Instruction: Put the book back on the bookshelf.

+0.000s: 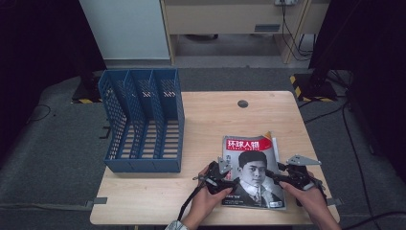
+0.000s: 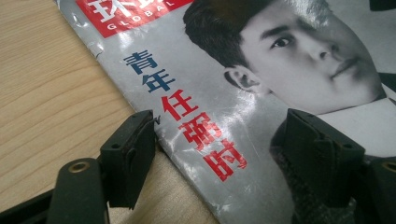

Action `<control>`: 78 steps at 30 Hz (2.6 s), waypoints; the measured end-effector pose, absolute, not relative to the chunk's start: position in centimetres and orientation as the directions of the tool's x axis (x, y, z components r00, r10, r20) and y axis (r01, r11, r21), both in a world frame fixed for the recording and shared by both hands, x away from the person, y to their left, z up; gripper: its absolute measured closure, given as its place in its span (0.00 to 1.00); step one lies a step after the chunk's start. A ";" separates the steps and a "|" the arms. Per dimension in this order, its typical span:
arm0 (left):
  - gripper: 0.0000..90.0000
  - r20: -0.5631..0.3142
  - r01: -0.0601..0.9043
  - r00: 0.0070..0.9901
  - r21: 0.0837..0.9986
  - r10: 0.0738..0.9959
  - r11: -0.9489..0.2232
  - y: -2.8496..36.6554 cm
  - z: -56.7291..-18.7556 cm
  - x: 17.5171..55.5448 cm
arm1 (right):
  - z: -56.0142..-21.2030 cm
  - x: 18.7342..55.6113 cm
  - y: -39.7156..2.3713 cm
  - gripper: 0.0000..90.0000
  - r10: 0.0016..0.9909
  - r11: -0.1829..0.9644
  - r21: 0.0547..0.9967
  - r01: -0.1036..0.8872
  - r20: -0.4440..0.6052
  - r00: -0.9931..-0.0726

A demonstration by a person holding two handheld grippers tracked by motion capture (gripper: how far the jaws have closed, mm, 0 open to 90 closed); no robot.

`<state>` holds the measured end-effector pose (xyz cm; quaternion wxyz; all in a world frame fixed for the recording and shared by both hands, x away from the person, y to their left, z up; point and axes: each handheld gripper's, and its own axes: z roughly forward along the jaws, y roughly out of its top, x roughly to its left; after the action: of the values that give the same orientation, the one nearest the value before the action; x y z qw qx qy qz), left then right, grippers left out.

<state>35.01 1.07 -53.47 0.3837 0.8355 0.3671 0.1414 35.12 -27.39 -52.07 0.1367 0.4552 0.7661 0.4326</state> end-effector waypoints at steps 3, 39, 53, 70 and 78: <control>0.28 -0.045 0.505 0.690 0.745 0.722 -0.436 1.1 -53.5 35.0 | -52.3 35.3 -27.2 0.36 0.818 0.220 0.775 0.593 0.185 -0.545; 0.28 -0.023 0.489 0.694 0.749 0.720 -0.447 0.7 -53.4 34.6 | -52.6 35.7 -27.1 0.69 0.864 0.264 0.783 0.563 0.067 -0.498; 0.27 -0.044 0.499 0.698 0.745 0.715 -0.442 0.8 -53.5 35.0 | -52.8 35.6 -26.2 0.56 0.847 0.253 0.789 0.560 0.100 -0.523; 0.14 -0.126 0.520 0.720 0.749 0.682 -0.410 1.1 -53.5 35.6 | -51.1 34.9 -26.8 0.97 0.847 0.232 0.846 0.479 0.066 -0.527; 0.13 -0.134 0.532 0.711 0.746 0.691 -0.402 1.4 -53.5 35.7 | -49.9 34.1 -26.6 0.99 0.823 0.206 0.890 0.406 0.067 -0.564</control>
<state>35.74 1.42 -53.52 0.4050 0.8314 0.3675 0.0982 34.10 -26.64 -49.92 0.2188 0.4124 0.7450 0.4764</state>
